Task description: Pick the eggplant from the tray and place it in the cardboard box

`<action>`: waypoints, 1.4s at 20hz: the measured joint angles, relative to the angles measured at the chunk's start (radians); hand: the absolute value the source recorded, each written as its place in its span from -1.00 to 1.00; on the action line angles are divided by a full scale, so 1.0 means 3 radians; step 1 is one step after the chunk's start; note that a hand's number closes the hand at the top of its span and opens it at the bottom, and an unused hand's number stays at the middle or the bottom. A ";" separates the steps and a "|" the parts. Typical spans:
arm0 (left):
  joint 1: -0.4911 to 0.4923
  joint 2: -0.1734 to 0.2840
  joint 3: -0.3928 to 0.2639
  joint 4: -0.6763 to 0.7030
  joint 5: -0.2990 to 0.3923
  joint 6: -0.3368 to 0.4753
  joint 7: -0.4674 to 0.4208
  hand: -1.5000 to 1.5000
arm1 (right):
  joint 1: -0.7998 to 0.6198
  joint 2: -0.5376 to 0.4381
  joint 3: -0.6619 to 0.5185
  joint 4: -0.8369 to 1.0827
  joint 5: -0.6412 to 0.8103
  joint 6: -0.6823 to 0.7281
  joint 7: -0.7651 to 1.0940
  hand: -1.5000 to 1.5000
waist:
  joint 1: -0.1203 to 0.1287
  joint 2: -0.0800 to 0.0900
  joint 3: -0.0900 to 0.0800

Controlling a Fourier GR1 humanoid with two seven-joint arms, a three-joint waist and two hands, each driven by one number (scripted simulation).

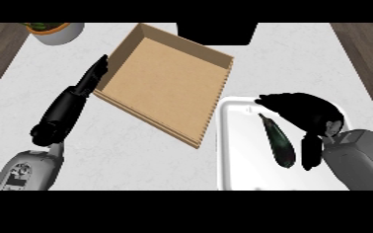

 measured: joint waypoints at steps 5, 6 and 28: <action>0.0009 -0.0023 0.0125 0.0063 -0.0023 -0.0135 -0.0076 0.00 | 0.0014 0.0085 -0.0006 0.0205 0.0321 -0.0064 -0.0150 -1.00 | 0.0003 0.0001 0.0000; -0.0026 -0.0039 0.0154 0.0081 -0.0024 -0.0156 -0.0062 0.00 | 0.0018 0.0098 -0.0017 0.0249 0.0374 -0.0078 -0.0206 -1.00 | 0.0002 0.0000 0.0000; -0.0061 -0.0228 0.0439 0.0148 -0.0246 -0.0414 -0.0114 0.00 | 0.0138 0.0441 -0.0162 0.1117 0.1256 -0.0531 -0.0900 -1.00 | 0.0001 -0.0001 -0.0002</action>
